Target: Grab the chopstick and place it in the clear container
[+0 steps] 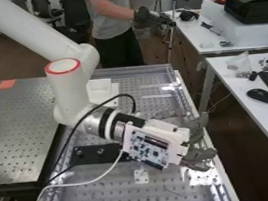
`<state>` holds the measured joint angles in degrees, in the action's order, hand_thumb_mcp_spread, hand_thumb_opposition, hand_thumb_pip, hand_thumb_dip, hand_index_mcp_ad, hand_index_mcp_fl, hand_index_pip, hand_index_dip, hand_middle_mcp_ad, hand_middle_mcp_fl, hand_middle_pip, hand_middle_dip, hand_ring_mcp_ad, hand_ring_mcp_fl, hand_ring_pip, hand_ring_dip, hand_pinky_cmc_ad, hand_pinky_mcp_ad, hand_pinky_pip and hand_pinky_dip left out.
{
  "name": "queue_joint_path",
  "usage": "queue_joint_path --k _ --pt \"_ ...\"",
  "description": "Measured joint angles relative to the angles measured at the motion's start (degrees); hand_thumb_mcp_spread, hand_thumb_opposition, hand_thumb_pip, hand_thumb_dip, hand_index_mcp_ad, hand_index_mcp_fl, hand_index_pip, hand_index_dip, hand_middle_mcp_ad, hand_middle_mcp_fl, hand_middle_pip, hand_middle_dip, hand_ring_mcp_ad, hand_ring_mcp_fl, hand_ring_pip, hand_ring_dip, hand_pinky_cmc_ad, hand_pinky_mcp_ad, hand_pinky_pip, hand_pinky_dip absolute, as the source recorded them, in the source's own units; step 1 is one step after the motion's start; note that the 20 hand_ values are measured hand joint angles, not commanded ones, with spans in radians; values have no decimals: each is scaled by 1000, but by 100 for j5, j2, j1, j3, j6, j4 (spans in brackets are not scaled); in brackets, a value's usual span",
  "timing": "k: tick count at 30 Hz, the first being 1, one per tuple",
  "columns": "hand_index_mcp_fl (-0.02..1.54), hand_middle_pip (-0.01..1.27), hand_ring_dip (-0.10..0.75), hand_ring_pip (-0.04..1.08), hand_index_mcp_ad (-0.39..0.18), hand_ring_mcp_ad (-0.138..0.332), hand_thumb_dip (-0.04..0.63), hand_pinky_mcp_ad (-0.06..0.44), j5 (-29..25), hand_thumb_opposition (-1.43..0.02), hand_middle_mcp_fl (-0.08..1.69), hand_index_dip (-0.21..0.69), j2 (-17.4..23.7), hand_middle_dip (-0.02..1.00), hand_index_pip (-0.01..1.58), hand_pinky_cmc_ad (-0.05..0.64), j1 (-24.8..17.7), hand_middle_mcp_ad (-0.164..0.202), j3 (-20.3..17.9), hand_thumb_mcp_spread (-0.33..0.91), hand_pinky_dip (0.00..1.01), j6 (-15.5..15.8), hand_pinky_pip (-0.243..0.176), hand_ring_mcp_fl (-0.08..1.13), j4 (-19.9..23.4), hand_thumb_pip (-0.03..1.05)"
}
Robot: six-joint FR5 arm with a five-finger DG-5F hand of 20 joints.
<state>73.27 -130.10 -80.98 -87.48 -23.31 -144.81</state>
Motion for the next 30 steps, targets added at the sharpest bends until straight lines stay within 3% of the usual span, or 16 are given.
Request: queue_joint_path --k 4,5,15,30 --pt "1028 157 332 105 -220 119 276 134 68 -859 960 328 -8 648 103 391 -30 75 12 623 188 -67 -14 428 94 463" --pt "1031 155 332 101 -220 120 276 113 82 -859 953 328 -9 648 122 380 -33 75 13 627 188 -79 -17 424 106 463" --pt "1030 148 332 86 -190 120 276 113 147 -859 935 314 0 646 180 379 -40 75 9 613 188 15 -21 393 80 480" --pt "1038 152 332 86 -188 120 276 113 81 -855 976 309 -27 646 197 379 -67 77 85 602 188 172 -21 394 -12 471"
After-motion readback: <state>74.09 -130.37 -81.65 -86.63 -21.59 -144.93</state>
